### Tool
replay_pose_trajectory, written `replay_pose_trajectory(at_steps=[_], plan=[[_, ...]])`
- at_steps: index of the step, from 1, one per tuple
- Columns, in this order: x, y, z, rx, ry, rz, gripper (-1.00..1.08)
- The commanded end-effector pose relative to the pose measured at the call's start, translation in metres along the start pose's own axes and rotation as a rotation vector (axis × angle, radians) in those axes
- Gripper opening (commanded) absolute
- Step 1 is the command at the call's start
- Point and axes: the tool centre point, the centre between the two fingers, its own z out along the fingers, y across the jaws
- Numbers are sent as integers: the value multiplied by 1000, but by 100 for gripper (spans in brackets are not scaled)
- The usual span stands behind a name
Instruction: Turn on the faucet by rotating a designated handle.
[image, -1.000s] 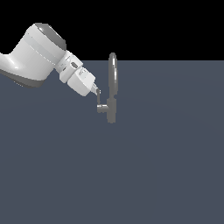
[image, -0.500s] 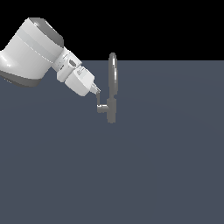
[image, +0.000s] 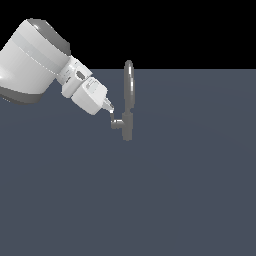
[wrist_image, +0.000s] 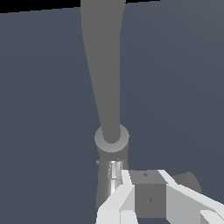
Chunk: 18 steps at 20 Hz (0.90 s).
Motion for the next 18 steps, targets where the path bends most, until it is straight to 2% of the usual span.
replay_pose_trajectory(at_steps=[1, 6, 7, 18], plan=[[-5, 17, 9, -22, 6, -8, -100], [-7, 30, 13, -24, 6, -7, -100], [-7, 21, 3, -1, 2, -7, -100], [-40, 56, 45, -25, 6, -7, -100]])
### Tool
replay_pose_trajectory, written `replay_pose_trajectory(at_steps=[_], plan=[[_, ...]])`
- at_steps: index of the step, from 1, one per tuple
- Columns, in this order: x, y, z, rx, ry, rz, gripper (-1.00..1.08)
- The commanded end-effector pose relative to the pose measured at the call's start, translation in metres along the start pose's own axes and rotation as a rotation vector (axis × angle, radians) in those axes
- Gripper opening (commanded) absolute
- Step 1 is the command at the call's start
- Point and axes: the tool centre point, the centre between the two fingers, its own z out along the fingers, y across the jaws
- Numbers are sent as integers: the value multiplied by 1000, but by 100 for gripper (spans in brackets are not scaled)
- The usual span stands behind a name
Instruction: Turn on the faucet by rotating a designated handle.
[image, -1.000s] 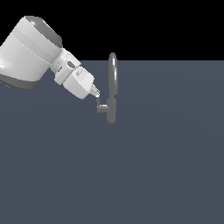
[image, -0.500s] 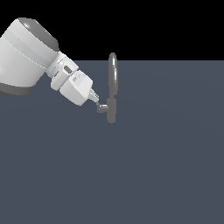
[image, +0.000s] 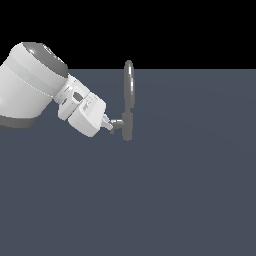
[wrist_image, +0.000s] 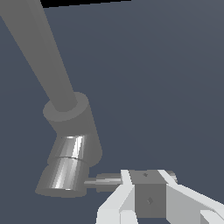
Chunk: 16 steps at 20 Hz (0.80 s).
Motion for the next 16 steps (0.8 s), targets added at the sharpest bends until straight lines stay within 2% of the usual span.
replay_pose_trajectory(at_steps=[1, 2, 14, 15, 16], plan=[[-5, 15, 17, -28, 12, -6, -100], [-2, 3, 1, 3, 6, -4, -100], [-38, 3, 49, -26, 11, -6, -100], [-27, -10, 22, 19, 4, 8, -100], [-29, -11, 25, 16, 5, 7, -100]])
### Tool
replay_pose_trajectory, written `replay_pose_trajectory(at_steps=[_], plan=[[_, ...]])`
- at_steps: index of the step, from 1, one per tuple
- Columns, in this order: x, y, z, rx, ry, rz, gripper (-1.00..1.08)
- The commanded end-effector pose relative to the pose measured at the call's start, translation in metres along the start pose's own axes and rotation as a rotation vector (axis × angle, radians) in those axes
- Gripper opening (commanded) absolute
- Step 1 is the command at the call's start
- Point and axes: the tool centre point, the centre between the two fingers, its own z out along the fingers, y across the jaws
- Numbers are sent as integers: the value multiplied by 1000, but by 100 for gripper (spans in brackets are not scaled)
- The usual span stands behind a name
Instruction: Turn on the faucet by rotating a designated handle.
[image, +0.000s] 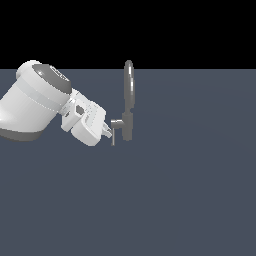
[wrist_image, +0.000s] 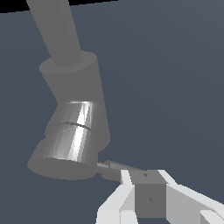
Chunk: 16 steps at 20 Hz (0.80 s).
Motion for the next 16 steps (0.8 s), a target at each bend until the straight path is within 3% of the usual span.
replay_pose_trajectory(at_steps=[1, 16], plan=[[-2, -1, 5, -3, 6, -2, -100], [-29, -23, 48, -41, 12, -14, -100]])
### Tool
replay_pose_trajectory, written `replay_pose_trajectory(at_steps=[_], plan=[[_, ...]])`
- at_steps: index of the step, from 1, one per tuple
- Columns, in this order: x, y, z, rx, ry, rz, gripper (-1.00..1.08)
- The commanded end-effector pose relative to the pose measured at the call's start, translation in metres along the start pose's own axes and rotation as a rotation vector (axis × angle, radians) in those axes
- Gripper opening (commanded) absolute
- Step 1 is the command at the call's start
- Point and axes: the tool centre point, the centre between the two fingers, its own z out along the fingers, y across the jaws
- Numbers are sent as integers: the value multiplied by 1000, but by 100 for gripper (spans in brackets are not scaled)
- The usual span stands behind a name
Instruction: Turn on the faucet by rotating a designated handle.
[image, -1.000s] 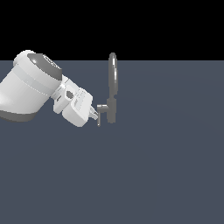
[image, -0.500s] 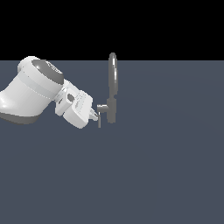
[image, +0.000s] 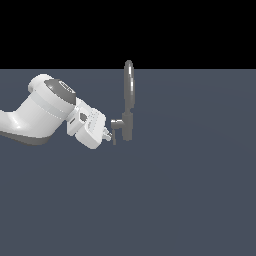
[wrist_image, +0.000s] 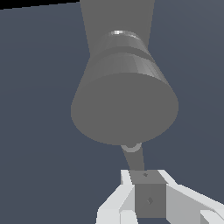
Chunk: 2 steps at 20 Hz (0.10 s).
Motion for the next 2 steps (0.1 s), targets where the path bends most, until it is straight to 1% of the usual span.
replay_pose_trajectory(at_steps=[1, 2], plan=[[0, 7, 27, -39, 20, -3, -100], [0, 7, 27, -39, 20, -3, -100]])
